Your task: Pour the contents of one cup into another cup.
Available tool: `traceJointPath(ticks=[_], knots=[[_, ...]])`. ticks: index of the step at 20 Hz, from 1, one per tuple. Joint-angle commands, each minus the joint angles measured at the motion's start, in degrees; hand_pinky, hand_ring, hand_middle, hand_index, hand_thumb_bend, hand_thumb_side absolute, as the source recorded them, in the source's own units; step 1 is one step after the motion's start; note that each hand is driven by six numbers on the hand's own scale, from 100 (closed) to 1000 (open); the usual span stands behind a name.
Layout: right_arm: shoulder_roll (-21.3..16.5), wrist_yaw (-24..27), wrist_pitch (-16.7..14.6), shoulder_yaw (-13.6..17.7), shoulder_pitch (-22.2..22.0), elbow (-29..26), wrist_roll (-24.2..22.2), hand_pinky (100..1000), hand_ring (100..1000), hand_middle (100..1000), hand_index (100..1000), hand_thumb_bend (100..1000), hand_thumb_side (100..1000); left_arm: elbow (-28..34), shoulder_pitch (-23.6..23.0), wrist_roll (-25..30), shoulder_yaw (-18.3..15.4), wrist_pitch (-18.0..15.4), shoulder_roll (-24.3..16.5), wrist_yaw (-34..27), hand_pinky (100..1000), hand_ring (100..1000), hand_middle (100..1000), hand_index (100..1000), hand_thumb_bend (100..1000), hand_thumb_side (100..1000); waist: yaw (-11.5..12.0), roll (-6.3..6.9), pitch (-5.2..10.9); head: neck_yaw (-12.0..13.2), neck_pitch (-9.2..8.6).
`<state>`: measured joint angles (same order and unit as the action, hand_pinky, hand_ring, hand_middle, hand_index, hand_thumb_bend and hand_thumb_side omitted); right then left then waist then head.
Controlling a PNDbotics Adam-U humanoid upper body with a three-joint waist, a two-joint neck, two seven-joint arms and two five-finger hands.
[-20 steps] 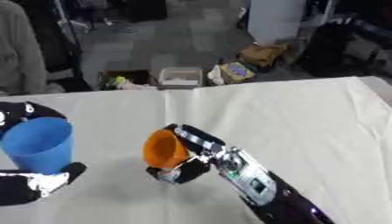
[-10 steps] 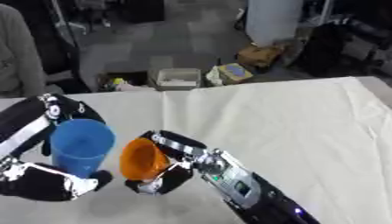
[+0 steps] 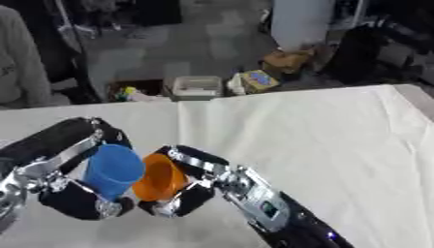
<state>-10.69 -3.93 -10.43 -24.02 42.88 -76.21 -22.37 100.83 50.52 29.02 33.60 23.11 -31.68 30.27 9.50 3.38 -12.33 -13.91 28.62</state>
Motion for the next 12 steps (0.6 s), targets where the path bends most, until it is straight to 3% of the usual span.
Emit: traceJointPath(ticks=[1,12], knots=[[0.49,0.36,-0.2,-0.01,1.35,-1.15,-0.39,220,214,197,467,100,100,-1.51,1.66,1.27,-0.23,-1.02,0.4,0.99,100,100,249,647,335,100,-0.02,0.09,1.36,0.31,-0.28],[0.68,-0.14,-0.3,0.18,1.25,0.17,-0.58,221,215,198,468,100,100,1.15,3.6,5.42,-1.25,-1.91,0.62,4.24,100,100,247,650,336,100,0.56,0.24,1.4,0.3,-0.61]])
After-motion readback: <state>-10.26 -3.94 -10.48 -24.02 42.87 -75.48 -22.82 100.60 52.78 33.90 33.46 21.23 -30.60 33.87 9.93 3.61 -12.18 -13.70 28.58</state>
